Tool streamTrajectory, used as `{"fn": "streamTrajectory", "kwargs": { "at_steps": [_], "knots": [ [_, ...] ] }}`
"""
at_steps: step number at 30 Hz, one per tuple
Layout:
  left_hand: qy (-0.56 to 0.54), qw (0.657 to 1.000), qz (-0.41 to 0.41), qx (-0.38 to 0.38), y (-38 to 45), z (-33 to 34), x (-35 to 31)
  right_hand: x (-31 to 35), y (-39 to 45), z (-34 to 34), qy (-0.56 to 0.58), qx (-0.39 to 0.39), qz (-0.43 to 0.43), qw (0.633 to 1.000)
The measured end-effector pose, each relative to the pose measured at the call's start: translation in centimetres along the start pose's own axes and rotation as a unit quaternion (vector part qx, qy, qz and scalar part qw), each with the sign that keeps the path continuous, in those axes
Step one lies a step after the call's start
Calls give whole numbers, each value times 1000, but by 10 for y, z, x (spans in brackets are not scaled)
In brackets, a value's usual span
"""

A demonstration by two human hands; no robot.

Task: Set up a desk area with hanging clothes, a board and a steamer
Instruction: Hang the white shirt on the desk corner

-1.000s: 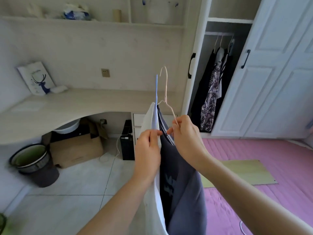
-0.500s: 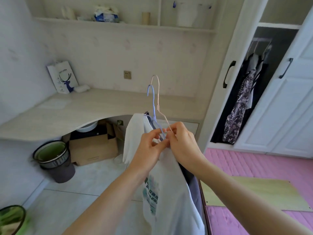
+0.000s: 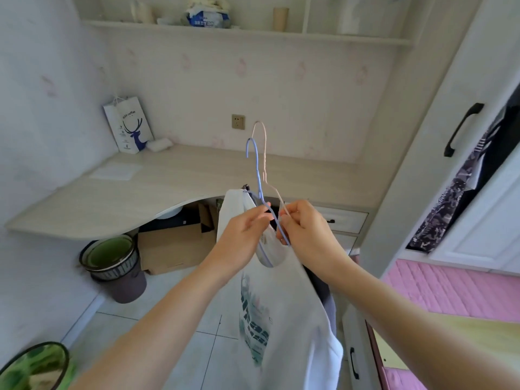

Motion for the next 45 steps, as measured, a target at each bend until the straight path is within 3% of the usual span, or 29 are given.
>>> {"fn": "streamTrajectory", "kwargs": {
  "at_steps": [4, 6, 15, 29, 34, 40, 42, 45],
  "knots": [
    [-220, 960, -168, -32, 33, -15, 7, 1, 13, 19, -9, 11, -12, 1000],
    [-286, 937, -200, -25, 47, -20, 10, 1, 22, 26, -8, 24, -16, 1000],
    [-297, 938, -169, -61, 116, -16, 20, -13, 94, 47, -22, 83, 4, 996],
    [-306, 922, -146, -186, 247, 14, 23, -32, 250, 65, -110, 112, -63, 986],
    [-256, 930, -134, -228, 270, 24, 28, -46, 284, 77, -109, 123, -92, 982],
    [-153, 957, -67, -235, 291, 27, 20, -61, 317, 85, -66, 62, -104, 990],
    [-63, 968, -2, -245, 299, 15, 14, -66, 329, 82, -61, 41, -102, 992],
    [109, 935, 146, -303, 316, -18, 6, -72, 346, 76, -58, 28, -98, 993]
  ]
}}
Point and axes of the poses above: each hand's wrist, its own y-axis towards the middle knuckle, its own z-axis out of the palm, x = y × z, the point moved 3 cm from there along y, towards the middle knuckle, and after that the axes turned 13 degrees about -x, right-handed, at the moved point
